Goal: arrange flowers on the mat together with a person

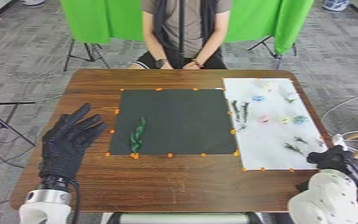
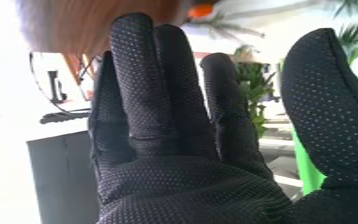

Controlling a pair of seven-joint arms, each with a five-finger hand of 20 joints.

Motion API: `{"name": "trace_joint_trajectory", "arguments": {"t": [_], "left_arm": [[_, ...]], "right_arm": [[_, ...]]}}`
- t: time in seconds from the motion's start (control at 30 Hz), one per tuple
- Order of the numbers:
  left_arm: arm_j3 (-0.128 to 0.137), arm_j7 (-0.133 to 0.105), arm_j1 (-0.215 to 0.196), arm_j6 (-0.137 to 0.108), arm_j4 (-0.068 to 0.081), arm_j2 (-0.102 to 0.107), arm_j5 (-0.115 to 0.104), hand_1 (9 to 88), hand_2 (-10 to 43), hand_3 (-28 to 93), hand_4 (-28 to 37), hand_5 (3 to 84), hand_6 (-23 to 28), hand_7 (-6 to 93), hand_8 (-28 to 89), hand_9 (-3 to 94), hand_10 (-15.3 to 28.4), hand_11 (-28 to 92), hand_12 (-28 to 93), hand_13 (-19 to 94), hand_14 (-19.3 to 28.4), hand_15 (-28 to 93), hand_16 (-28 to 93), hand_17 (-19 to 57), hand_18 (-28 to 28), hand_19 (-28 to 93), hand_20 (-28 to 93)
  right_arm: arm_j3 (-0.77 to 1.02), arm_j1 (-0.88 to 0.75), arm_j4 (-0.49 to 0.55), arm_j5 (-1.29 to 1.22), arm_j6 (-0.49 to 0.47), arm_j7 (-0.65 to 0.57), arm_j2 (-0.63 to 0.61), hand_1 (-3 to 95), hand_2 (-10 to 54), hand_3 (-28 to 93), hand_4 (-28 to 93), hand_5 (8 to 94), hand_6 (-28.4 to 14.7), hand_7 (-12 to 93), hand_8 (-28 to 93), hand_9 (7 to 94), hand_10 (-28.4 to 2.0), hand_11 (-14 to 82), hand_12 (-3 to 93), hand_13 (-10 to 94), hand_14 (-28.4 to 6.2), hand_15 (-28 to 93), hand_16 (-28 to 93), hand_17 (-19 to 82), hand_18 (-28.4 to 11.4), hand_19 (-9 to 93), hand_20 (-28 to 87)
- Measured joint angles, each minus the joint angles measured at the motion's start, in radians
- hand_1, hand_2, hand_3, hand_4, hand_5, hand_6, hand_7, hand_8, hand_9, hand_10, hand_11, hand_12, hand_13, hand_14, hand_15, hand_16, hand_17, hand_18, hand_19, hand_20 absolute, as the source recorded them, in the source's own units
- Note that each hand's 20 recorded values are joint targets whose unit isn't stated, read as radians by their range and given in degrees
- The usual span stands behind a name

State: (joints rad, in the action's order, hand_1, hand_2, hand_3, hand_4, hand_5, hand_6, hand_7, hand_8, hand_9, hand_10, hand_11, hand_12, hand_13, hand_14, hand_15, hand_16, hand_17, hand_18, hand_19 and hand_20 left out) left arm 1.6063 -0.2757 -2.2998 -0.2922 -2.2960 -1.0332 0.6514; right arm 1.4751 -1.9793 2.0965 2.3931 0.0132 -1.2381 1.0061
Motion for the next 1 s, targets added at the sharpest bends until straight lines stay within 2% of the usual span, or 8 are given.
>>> {"name": "trace_joint_trajectory", "arguments": {"t": [0.07,0.17,0.2,0.27,0.37,0.53,0.8,1.0], "left_arm": [[0.000,0.002,0.001,0.001,0.000,0.000,0.001,19.9,11.4,75,-28.3,38.5,11.5,10.4,-9,37.6,23.6,28,10,29,28.4,54,-13,-5.6,26.5,67,-14],[0.000,0.004,0.003,0.002,0.000,0.000,0.001,20.0,11.4,75,-28.3,38.5,11.6,10.4,-9,37.6,23.7,28,10,29,28.4,54,-13,-5.7,26.5,67,-14],[0.000,0.004,0.003,0.002,0.000,0.000,0.002,20.0,11.4,75,-28.3,38.5,11.6,10.4,-9,37.6,23.7,28,10,29,28.4,54,-13,-5.7,26.5,67,-14],[0.000,0.004,0.003,0.002,0.000,0.000,0.002,20.0,11.3,75,-28.3,38.5,11.6,10.4,-9,37.6,23.7,28,10,29,28.4,54,-13,-5.7,26.5,67,-14],[0.001,0.005,0.003,0.002,0.000,0.000,0.002,20.0,11.3,75,-28.3,38.5,11.6,10.3,-9,37.6,23.7,28,10,29,28.4,54,-13,-5.7,26.5,67,-14],[0.002,0.005,0.002,0.003,0.000,-0.001,0.002,20.0,11.3,75,-28.3,38.5,11.6,10.4,-9,37.7,23.7,28,10,29,28.4,54,-13,-5.7,26.5,67,-14],[0.011,0.005,-0.002,0.003,-0.002,-0.003,0.003,20.0,11.2,75,-28.3,38.5,11.6,10.3,-9,37.6,23.8,28,10,29,28.4,54,-13,-5.6,26.4,67,-14],[0.023,0.005,-0.010,0.003,-0.009,-0.004,0.004,20.0,11.3,75,-28.3,38.5,11.6,10.2,-9,37.7,23.7,28,10,29,28.4,54,-13,-5.7,26.4,67,-14]], "right_arm": [[-0.018,0.021,-0.018,0.011,-0.014,0.000,-0.003,34.8,-9.0,81,-28,53.4,-0.7,15,-14,64.3,-16.1,31.2,13.2,62,-12.9,58,6,17,-20.7,71,8],[-0.045,0.056,-0.048,0.034,-0.033,-0.002,-0.009,40.0,-9.2,79,-28,66.0,0.9,15,-14,71.8,-14.2,29.8,14.1,67,-11.0,55,7,19,-19.6,72,8],[-0.053,0.066,-0.059,0.045,-0.038,-0.003,-0.012,41.6,-9.4,77,-28,68.9,1.2,14,-11,73.7,-13.8,29.3,14.5,68,-10.6,54,8,20,-19.4,72,7],[-0.064,0.083,-0.075,0.072,-0.050,-0.003,-0.016,48.3,-9.5,70,-28,80.3,1.1,14,-4,81.7,-12.1,28.5,16.8,72,-9.2,53,11,22,-18.4,73,6],[-0.076,0.101,-0.088,0.105,-0.085,-0.005,-0.020,51.5,-9.5,67,-28,88.1,2.4,15,0,89.9,-10.8,31.6,18.6,79,-8.7,56,14,24,-17.6,76,5],[-0.091,0.111,-0.091,0.128,-0.098,-0.020,-0.021,51.1,-9.5,65,-28,91.4,2.1,16,1,92.8,-10.7,34.5,19.4,81,-9.3,60,15,25,-17.4,78,5],[-0.119,0.094,-0.076,0.183,-0.035,-0.038,-0.018,50.0,-9.5,68,-28,92.3,1.3,16,2,93.4,-11.4,33.7,19.6,81,-9.6,60,15,26,-17.6,79,4],[-0.146,0.092,0.037,0.294,-0.007,-0.018,0.008,49.6,-9.5,69,-28,92.4,1.0,16,3,93.6,-11.5,33.7,19.7,81,-9.9,61,15,26,-17.9,80,3]]}}
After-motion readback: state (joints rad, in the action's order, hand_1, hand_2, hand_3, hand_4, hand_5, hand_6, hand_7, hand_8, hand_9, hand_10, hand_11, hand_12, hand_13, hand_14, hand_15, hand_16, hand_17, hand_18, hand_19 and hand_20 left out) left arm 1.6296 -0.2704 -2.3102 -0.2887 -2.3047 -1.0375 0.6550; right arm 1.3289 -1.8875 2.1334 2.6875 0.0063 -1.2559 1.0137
